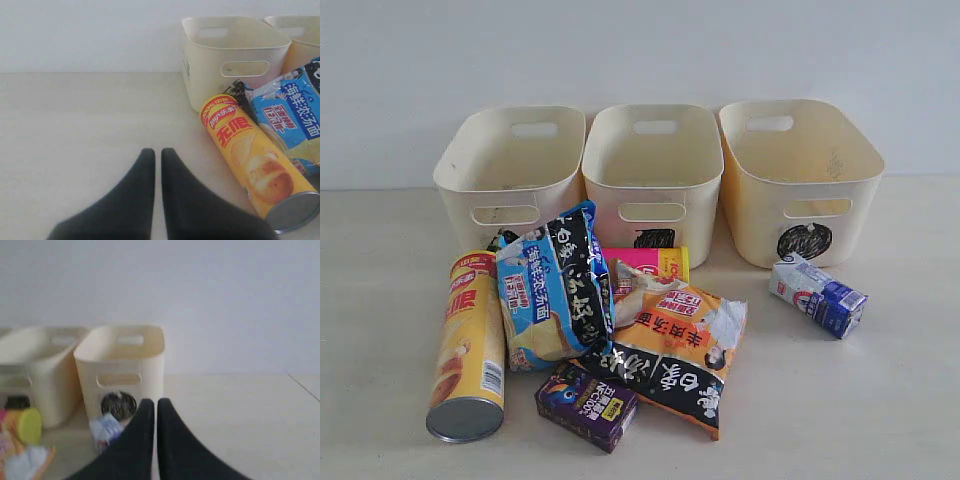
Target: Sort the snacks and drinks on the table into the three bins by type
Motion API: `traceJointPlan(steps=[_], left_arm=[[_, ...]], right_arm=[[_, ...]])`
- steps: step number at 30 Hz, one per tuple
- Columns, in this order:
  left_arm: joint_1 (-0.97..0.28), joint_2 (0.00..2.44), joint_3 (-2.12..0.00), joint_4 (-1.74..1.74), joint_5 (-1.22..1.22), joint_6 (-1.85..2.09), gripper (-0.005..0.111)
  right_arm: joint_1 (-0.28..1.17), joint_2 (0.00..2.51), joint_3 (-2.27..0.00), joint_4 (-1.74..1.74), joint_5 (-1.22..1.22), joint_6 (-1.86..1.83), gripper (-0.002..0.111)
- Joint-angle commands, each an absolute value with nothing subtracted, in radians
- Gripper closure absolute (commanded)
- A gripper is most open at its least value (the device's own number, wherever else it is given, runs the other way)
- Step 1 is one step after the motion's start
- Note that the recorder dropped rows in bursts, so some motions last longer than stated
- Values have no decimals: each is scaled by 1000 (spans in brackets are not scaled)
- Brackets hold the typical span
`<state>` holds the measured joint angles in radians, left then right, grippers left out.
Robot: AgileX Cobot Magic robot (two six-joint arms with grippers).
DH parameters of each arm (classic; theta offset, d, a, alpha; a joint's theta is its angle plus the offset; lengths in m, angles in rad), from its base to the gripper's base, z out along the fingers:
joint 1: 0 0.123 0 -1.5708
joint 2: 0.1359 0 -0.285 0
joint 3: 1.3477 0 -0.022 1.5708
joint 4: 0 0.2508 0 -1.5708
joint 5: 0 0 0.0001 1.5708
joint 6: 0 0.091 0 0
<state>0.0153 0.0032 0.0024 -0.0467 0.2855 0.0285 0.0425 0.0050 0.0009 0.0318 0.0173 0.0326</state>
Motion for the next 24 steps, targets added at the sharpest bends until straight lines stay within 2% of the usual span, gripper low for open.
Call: traceJointPlan(steps=[1, 5, 9, 18, 24], left_arm=[[19, 0, 0, -52, 280, 19, 102], [19, 0, 0, -52, 280, 19, 102], [19, 0, 0, -52, 280, 19, 102], [19, 0, 0, -52, 280, 19, 102], [19, 0, 0, -52, 280, 19, 102]], right_arm=[[39, 0, 0, 90, -146, 154, 108], [41, 5, -9, 91, -285, 185, 108], [41, 109, -147, 84, -234, 154, 108], [43, 522, -462, 62, -115, 144, 108], [102, 744, -612, -14, -37, 111, 108]])
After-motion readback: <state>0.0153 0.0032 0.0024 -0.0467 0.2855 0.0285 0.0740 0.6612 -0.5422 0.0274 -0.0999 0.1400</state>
